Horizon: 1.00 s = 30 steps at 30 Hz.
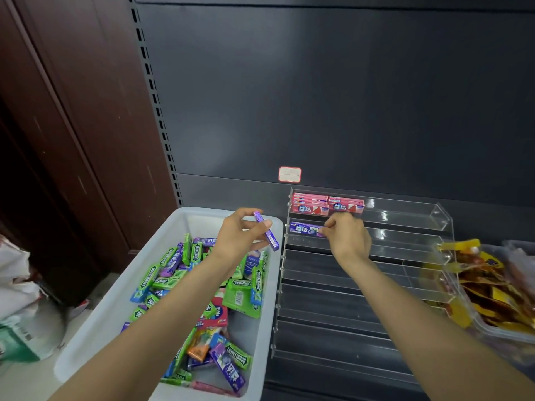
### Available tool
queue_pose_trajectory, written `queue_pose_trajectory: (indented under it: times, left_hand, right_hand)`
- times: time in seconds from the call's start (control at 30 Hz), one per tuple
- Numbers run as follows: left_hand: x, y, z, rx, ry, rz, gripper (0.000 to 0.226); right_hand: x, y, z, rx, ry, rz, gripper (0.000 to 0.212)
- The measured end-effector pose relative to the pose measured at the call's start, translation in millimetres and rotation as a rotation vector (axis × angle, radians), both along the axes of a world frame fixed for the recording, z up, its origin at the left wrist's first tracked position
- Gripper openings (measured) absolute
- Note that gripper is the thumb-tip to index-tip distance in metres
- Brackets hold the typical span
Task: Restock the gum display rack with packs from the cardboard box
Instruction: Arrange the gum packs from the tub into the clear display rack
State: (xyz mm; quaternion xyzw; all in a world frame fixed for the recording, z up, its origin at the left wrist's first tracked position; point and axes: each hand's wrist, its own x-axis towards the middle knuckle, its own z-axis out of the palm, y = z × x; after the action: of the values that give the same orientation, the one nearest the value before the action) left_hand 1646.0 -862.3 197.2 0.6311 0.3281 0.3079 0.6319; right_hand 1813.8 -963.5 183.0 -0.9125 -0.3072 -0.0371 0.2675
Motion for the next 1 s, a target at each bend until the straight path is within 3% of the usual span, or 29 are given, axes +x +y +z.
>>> queue_pose_trajectory:
  times: [0.37, 0.47, 0.57, 0.73, 0.8, 0.9, 1.0]
  left_hand:
    - [15, -6, 4, -0.03, 0.031, 0.096, 0.031]
    - [22, -7, 4, -0.054, 0.071, 0.141, 0.033]
    - [31, -16, 8, -0.091, 0.056, 0.128, 0.034]
    - [35, -23, 13, -0.06, 0.015, 0.054, 0.022]
    - [32, -24, 15, -0.01, -0.033, -0.033, 0.014]
    - [31, -26, 18, 0.042, -0.073, -0.123, 0.025]
    - [32, -24, 17, 0.221, 0.05, -0.096, 0.023]
  right_hand:
    - [-3, -6, 2, 0.073, -0.001, 0.017, 0.022]
    - [-12, -18, 11, 0.313, 0.18, 0.298, 0.023]
    - [-27, -25, 18, 0.332, 0.374, 0.585, 0.021]
    - [-24, -22, 18, 0.386, 0.302, 0.561, 0.015]
    - [-22, -22, 18, 0.365, 0.306, 0.549, 0.023]
    - [-24, -23, 21, 0.3, 0.311, 0.593, 0.047]
    - [-23, -21, 23, 0.323, 0.328, 0.528, 0.06]
